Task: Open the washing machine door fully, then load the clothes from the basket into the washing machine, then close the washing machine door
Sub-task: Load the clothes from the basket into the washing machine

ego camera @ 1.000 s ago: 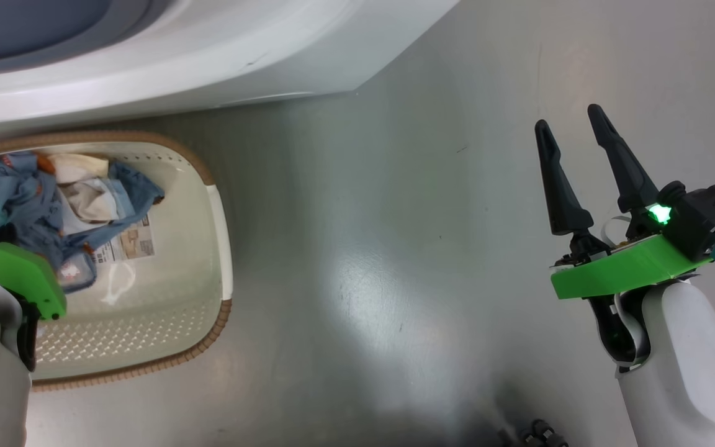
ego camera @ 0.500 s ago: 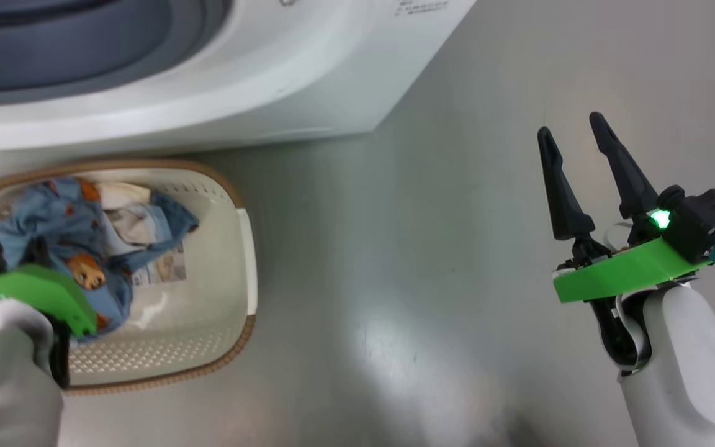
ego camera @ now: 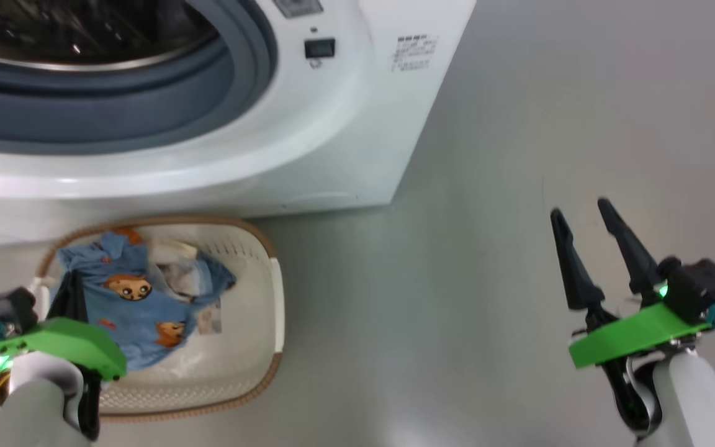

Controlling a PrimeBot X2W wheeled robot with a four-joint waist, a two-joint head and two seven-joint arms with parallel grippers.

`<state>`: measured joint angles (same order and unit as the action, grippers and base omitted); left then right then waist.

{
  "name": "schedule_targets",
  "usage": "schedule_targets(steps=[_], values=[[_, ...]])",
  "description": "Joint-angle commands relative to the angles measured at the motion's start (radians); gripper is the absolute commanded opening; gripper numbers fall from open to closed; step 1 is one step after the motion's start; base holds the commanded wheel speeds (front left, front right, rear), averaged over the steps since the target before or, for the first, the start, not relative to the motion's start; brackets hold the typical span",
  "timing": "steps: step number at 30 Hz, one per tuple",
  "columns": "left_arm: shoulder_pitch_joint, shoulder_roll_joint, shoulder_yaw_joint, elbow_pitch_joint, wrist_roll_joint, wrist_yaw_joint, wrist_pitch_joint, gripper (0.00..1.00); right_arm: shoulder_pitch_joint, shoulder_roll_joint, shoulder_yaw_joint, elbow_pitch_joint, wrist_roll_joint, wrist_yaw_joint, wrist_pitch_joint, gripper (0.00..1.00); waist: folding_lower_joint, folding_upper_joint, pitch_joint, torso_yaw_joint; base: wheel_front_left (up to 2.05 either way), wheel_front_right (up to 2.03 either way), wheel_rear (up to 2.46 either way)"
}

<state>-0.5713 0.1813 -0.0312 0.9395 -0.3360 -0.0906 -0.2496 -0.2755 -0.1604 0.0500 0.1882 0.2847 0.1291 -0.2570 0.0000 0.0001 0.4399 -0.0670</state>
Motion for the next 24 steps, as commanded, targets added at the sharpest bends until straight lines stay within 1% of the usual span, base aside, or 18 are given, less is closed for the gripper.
schedule_targets(steps=[1, 11, 12, 18, 24], values=[[0.033, 0.038, 0.037, -0.036, 0.012, -0.006, -0.012, 0.0, 0.032, -0.01, 0.016, -0.019, 0.007, 0.002, -0.005, 1.0, 0.0, -0.0001, -0.081, 0.019, 0.0, 0.0, 0.0], [0.181, 0.013, 0.129, -0.277, 0.059, -0.031, -0.012, 0.0, 0.096, -0.015, 0.017, 0.004, 0.019, 0.002, -0.005, 1.0, 0.0, -0.0001, -0.193, 0.006, 0.0, 0.0, 0.0], [0.181, 0.013, 0.129, -0.277, 0.059, -0.031, -0.012, 0.0, 0.096, -0.015, 0.017, 0.004, 0.019, 0.002, -0.005, 1.0, 0.0, -0.0001, -0.193, 0.006, 0.0, 0.0, 0.0], [0.295, -0.015, 0.133, -0.446, 0.099, -0.038, -0.012, 0.0, 0.135, -0.026, 0.005, 0.007, 0.029, 0.002, -0.005, 1.0, 0.0, -0.0001, -0.241, 0.005, 0.0, 0.0, 0.0], [0.408, -0.047, 0.13, -0.625, 0.133, -0.039, -0.012, 0.0, 0.168, -0.037, -0.018, -0.002, 0.037, 0.002, -0.005, 1.0, 0.0, -0.0001, -0.257, 0.011, 0.0, 0.0, 0.0]])
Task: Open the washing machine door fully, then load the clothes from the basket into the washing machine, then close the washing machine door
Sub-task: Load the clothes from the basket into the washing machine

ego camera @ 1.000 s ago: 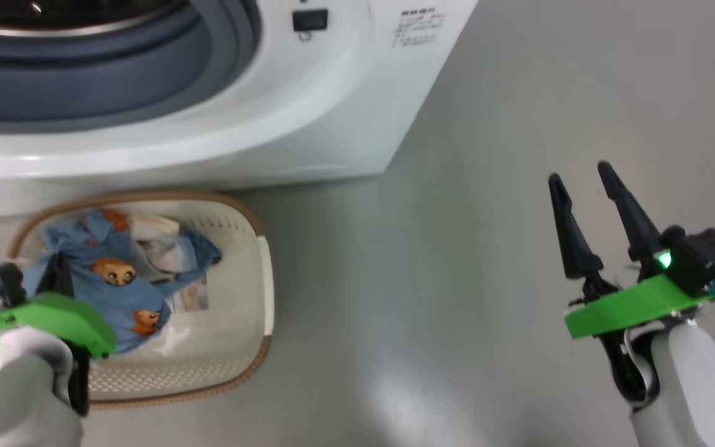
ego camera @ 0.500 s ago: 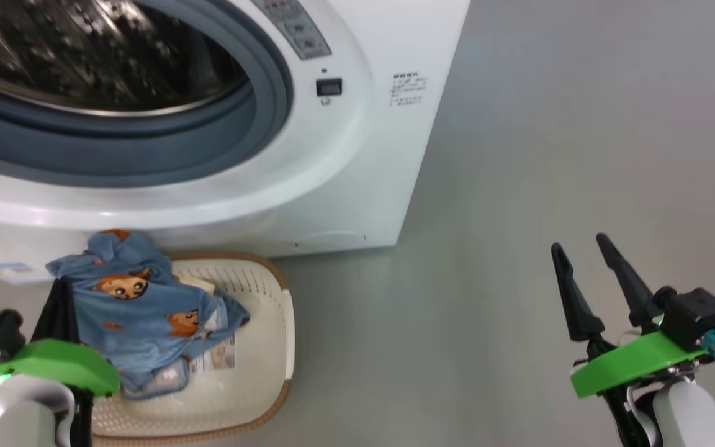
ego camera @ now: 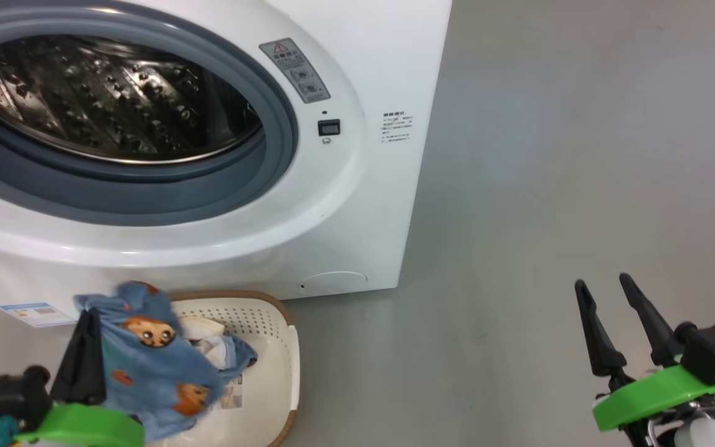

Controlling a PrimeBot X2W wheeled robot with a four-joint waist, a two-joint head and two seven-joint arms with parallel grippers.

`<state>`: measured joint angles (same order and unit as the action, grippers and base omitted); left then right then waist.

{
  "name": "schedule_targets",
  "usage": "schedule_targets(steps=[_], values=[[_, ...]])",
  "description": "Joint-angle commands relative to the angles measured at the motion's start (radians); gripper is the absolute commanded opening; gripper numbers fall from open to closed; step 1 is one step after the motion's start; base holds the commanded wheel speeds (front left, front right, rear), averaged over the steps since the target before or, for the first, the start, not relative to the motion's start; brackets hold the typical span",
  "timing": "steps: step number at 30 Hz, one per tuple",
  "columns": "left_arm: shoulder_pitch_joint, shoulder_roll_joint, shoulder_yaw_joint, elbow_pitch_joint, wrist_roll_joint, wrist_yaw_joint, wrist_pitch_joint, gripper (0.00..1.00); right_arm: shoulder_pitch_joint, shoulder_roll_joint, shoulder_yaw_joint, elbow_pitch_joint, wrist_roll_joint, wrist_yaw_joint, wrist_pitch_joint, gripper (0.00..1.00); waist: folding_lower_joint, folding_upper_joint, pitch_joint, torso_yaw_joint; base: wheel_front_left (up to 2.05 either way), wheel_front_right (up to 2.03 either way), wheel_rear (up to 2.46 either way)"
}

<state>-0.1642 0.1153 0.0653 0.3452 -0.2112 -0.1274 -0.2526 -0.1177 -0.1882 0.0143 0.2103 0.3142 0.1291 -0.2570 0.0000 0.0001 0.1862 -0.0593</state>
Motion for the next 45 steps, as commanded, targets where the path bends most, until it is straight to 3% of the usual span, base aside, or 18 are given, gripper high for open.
schedule_targets(steps=[1, 9, 16, 21, 27, 35, 45], values=[[0.018, 0.012, 0.036, -0.059, 0.009, -0.003, -0.009, 0.0, 0.016, -0.01, 0.015, -0.026, 0.008, 0.002, -0.005, 1.0, 0.0, -0.0001, -0.004, 0.004, 0.0, 0.0, 0.0], [0.127, -0.034, 0.048, -0.216, 0.026, -0.003, -0.009, 0.0, 0.046, -0.002, -0.013, -0.04, 0.007, 0.002, -0.005, 1.0, 0.0, -0.0001, -0.001, 0.007, 0.0, 0.0, 0.0], [0.134, -0.05, 0.058, -0.262, 0.019, -0.003, -0.009, 0.0, 0.045, -0.001, -0.023, -0.045, 0.005, 0.002, -0.005, 1.0, 0.0, -0.0001, 0.008, 0.008, 0.0, 0.0, 0.0], [0.072, -0.047, 0.056, -0.266, -0.001, -0.003, -0.009, 0.0, 0.042, 0.007, -0.029, -0.048, 0.001, 0.002, -0.005, 1.0, 0.0, -0.0001, 0.018, 0.011, 0.0, 0.0, 0.0], [-0.097, -0.004, 0.066, -0.25, -0.019, -0.003, -0.009, 0.0, 0.022, 0.02, -0.027, -0.053, -0.002, 0.002, -0.005, 1.0, 0.0, -0.0001, 0.054, 0.009, 0.0, 0.0, 0.0], [-0.362, 0.065, 0.067, -0.145, -0.035, -0.003, -0.009, 0.0, -0.016, 0.034, -0.009, -0.058, -0.003, 0.002, -0.005, 1.0, 0.0, -0.0001, 0.111, -0.018, 0.0, 0.0, 0.0], [-0.633, 0.145, 0.032, 0.154, -0.012, -0.003, -0.009, 0.0, -0.069, 0.058, 0.008, -0.06, -0.002, 0.002, -0.005, 1.0, 0.0, -0.0001, 0.202, -0.088, 0.0, 0.0, 0.0]])
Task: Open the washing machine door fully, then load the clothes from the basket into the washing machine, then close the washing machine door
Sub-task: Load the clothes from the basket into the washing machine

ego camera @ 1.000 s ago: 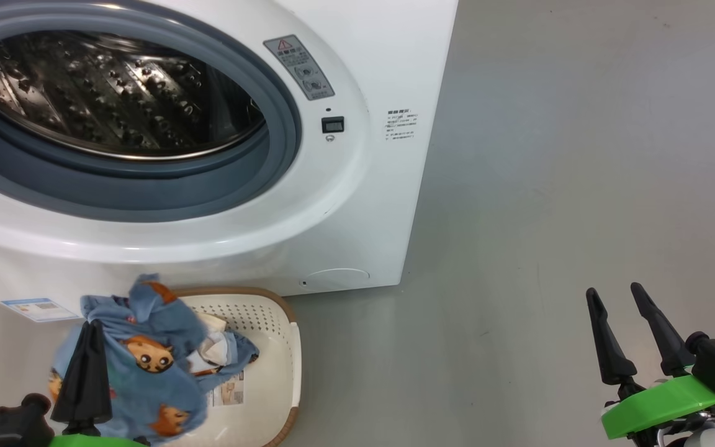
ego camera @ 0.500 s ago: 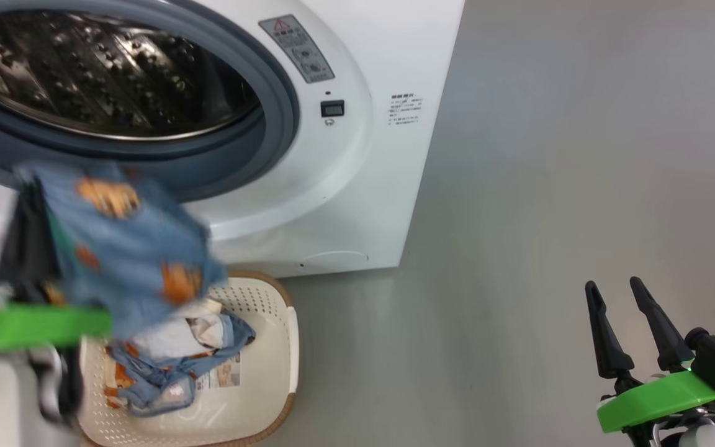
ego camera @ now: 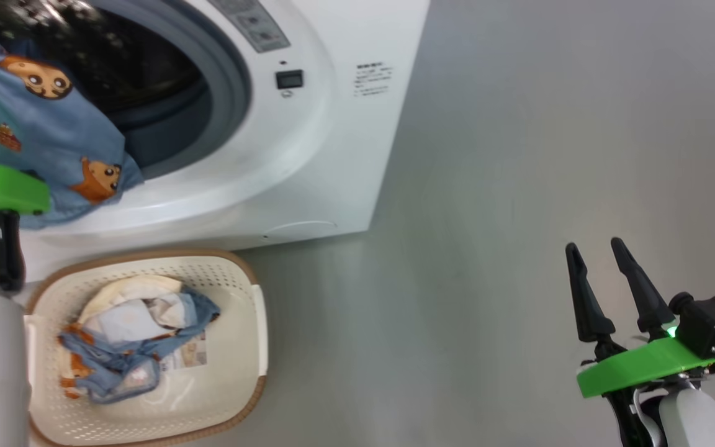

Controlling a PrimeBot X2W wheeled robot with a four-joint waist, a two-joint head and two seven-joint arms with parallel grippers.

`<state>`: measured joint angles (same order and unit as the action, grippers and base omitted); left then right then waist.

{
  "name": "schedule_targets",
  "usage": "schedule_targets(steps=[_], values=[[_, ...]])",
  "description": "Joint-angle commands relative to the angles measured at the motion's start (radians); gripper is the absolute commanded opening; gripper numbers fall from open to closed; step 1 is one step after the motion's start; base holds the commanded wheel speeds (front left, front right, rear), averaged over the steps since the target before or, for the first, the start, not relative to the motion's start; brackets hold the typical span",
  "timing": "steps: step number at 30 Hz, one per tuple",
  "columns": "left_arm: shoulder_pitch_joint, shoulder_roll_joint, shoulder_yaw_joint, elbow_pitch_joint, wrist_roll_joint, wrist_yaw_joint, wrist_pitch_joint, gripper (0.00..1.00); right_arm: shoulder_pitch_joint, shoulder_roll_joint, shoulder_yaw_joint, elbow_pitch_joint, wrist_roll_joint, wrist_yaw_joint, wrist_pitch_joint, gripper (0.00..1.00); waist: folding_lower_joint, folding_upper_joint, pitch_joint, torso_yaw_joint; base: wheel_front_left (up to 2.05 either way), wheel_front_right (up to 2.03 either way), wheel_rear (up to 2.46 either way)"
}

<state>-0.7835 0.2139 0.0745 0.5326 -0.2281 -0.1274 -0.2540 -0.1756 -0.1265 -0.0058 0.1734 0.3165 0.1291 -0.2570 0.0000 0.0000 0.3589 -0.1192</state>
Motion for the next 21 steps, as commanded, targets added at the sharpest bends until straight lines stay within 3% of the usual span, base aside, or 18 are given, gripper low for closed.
schedule_targets(steps=[1, 9, 14, 21], values=[[-0.033, 0.051, 0.019, 0.004, 0.007, -0.003, -0.008, 0.0, -0.015, -0.002, 0.03, -0.023, -0.004, 0.002, -0.005, 1.0, 0.0, 0.0, 0.037, -0.035, 0.0, 0.0, 0.0], [-0.174, 0.096, -0.014, 0.261, -0.005, -0.003, -0.008, 0.0, -0.035, 0.016, 0.058, -0.028, -0.006, 0.002, -0.005, 1.0, 0.0, 0.0, 0.079, -0.082, 0.0, 0.0, 0.0], [-0.257, 0.121, -0.022, 0.343, -0.013, -0.003, -0.008, 0.0, -0.05, 0.022, 0.073, -0.029, -0.006, 0.002, -0.005, 1.0, 0.0, 0.0, 0.1, -0.103, 0.0, 0.0, 0.0], [-0.358, 0.151, 0.031, 0.209, 0.034, 0.009, -0.008, 0.0, -0.081, 0.031, 0.094, -0.029, -0.003, 0.002, -0.005, 1.0, 0.0, 0.0, 0.136, -0.128, 0.0, 0.0, 0.0]])
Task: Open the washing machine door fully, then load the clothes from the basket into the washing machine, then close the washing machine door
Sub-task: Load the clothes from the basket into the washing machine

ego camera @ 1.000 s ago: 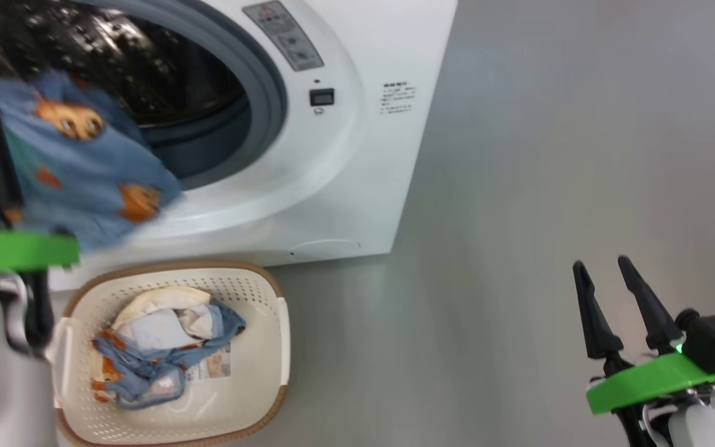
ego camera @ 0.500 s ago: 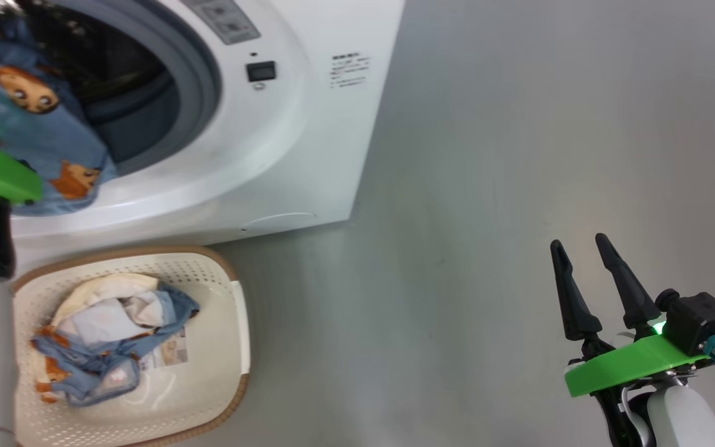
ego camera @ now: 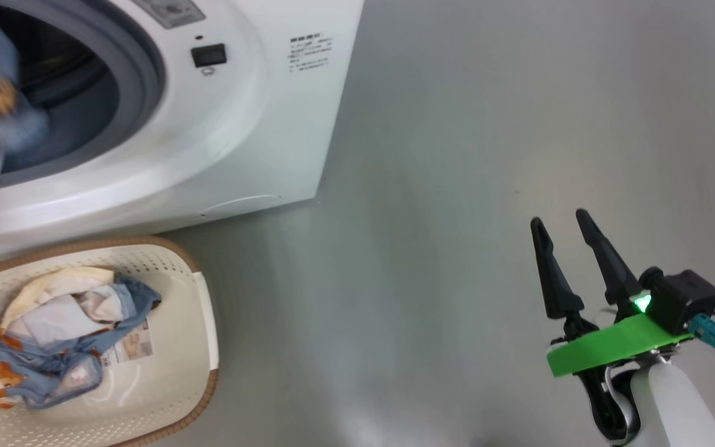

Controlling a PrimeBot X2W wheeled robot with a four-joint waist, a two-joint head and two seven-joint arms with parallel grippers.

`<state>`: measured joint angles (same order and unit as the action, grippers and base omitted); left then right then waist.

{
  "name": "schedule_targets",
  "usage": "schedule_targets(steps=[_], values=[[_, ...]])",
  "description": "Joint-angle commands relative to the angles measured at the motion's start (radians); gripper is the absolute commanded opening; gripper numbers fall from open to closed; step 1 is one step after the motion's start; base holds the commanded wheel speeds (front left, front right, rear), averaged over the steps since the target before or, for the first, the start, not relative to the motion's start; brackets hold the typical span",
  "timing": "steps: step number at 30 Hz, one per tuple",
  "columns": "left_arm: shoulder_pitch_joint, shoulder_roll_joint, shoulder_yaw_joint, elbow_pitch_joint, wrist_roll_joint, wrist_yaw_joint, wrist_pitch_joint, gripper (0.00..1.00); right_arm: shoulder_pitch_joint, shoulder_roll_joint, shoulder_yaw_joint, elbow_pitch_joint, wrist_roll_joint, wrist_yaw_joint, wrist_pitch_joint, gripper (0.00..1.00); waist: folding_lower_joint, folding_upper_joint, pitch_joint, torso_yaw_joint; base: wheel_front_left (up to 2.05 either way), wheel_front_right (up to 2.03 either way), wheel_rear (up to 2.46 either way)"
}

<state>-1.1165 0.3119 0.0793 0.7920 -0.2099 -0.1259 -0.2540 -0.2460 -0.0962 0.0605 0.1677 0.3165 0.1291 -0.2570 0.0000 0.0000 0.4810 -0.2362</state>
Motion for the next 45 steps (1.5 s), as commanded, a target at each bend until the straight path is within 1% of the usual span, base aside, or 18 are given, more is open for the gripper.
schedule_targets(steps=[1, 4, 5, 6, 7, 8, 9, 18, 28, 37, 45], values=[[-0.028, 0.054, 0.032, -0.078, 0.026, 0.007, -0.008, 0.0, -0.014, 0.002, 0.029, -0.023, -0.003, 0.002, -0.005, 1.0, 0.0, 0.0, 0.018, -0.014, 0.0, 0.0, 0.0], [-0.015, 0.046, 0.045, -0.112, 0.048, 0.006, -0.008, 0.0, -0.017, 0.006, 0.029, -0.024, -0.003, 0.002, -0.005, 1.0, 0.0, 0.0, 0.023, -0.019, 0.0, 0.0, 0.0], [-0.01, 0.046, 0.047, -0.121, 0.056, 0.005, -0.008, 0.09, -0.018, 0.008, 0.03, -0.024, -0.002, 0.002, -0.005, 1.0, 0.0, 0.0, 0.024, -0.02, 0.0, 0.0, 0.0], [-0.004, 0.044, 0.055, -0.122, 0.058, 0.005, -0.008, 0.27, -0.018, 0.009, 0.03, -0.024, -0.002, 0.002, -0.005, 1.0, 0.0, 0.0, 0.026, -0.022, 0.0, 0.0, 0.0], [0.002, 0.039, 0.063, -0.116, 0.056, 0.004, -0.008, 0.32, -0.018, 0.011, 0.031, -0.024, -0.002, 0.002, -0.005, 1.0, 0.0, 0.0, 0.026, -0.023, 0.0, 0.0, 0.0], [0.008, 0.038, 0.064, -0.106, 0.061, 0.004, -0.008, 0.48, -0.018, 0.012, 0.03, -0.024, -0.002, 0.002, -0.005, 1.0, 0.0, 0.0, 0.027, -0.023, 0.0, 0.0, 0.0], [0.012, 0.038, 0.063, -0.1, 0.067, 0.003, -0.008, 1.0, -0.018, 0.013, 0.03, -0.023, -0.002, 0.002, -0.005, 1.0, 0.0, 0.0, 0.028, -0.024, 0.0, 0.0, 0.0], [0.03, 0.033, 0.067, -0.046, 0.083, -0.002, -0.008, 1.0, -0.023, 0.015, 0.027, -0.021, -0.001, 0.002, -0.005, 1.0, 0.0, 0.0, 0.028, -0.018, 0.0, 0.0, 0.0], [0.073, 0.015, 0.074, -0.011, 0.084, -0.004, -0.008, 1.0, -0.023, 0.011, 0.028, -0.022, -0.005, 0.002, -0.005, 1.0, 0.0, 0.0, 0.018, -0.009, 0.0, 0.0, 0.0], [0.182, -0.044, 0.1, -0.004, 0.075, -0.004, -0.008, 1.0, -0.015, -0.008, 0.012, -0.024, -0.01, 0.002, -0.005, 1.0, 0.0, 0.0, -0.011, 0.026, 0.0, 0.0, 0.0], [0.304, -0.099, 0.121, -0.086, 0.08, -0.005, -0.008, 1.0, 0.0, -0.026, -0.002, -0.024, -0.015, 0.002, -0.005, 1.0, 0.0, 0.0, -0.04, 0.068, 0.0, 0.0, 0.0]])
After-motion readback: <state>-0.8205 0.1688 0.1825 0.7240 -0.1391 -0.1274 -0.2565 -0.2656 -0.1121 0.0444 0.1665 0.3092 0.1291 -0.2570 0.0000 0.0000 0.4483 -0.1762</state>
